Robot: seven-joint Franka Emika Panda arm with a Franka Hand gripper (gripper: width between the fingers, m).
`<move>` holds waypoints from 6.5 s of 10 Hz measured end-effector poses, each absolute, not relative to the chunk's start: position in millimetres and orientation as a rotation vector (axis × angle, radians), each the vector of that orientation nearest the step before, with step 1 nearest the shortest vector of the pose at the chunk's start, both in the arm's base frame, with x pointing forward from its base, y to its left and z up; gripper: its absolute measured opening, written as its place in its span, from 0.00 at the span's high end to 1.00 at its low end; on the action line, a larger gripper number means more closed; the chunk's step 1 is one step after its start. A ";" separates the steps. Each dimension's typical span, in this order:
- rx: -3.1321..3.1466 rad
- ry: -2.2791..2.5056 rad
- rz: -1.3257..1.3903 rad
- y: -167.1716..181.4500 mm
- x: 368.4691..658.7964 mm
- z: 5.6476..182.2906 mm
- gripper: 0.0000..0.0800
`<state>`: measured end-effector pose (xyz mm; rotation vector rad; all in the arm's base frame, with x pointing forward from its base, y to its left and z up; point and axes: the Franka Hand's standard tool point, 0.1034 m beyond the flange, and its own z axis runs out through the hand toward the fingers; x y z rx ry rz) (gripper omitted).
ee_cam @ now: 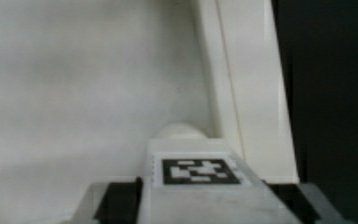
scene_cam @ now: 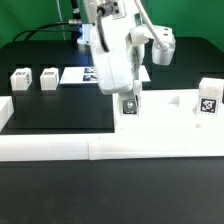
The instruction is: Assemble square table
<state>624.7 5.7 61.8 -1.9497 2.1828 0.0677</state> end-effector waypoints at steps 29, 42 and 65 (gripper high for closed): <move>-2.358 1.839 0.032 6.0 620.5 58.0 0.22; -2.720 1.301 -0.034 -0.4 624.0 59.2 0.64; -1.639 2.429 0.174 16.1 613.0 96.6 0.19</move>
Offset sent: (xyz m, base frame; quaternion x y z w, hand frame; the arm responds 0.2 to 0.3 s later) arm 0.0000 0.0000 0.0000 0.0000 0.0000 -0.1938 0.9810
